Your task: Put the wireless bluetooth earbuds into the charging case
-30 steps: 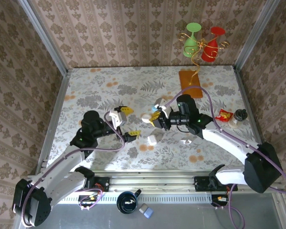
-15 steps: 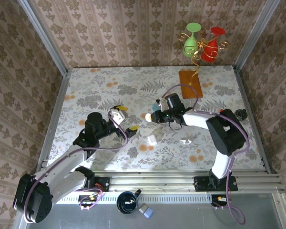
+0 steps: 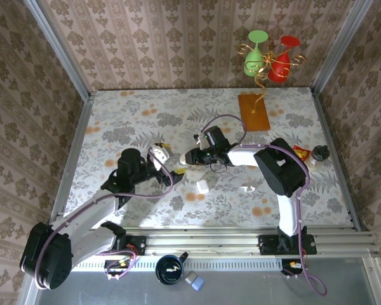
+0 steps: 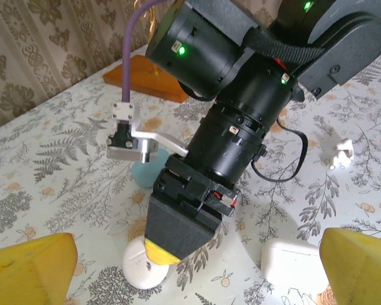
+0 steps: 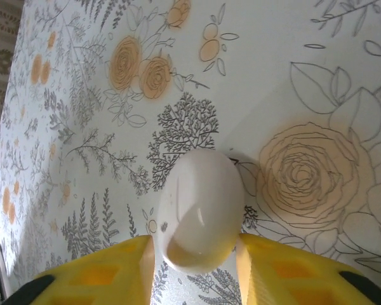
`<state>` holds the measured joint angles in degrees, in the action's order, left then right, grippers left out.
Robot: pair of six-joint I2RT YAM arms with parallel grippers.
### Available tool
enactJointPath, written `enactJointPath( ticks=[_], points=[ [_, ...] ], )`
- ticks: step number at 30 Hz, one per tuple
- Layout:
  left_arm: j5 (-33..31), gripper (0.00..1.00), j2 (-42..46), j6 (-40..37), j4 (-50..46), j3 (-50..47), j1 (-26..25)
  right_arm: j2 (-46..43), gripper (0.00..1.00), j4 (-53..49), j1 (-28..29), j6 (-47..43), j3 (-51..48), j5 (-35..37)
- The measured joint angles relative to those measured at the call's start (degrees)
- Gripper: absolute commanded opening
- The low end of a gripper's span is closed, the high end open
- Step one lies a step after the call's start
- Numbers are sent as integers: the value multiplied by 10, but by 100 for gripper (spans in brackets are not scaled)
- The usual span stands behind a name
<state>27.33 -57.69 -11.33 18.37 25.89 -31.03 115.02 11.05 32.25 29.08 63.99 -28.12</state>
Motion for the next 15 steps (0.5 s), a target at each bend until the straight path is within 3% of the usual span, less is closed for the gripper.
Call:
enactJointPath(
  ticks=[3,6,15],
  points=[
    [-3,99,-12,0,-3,0,0,-16,65,-13,0,-20,-2,23],
    [-5,100,-23,0,-4,0,0,-69,70,-14,0,-39,-31,66],
    [-8,100,-73,21,-3,0,20,-246,72,-56,17,-52,-152,211]
  ],
)
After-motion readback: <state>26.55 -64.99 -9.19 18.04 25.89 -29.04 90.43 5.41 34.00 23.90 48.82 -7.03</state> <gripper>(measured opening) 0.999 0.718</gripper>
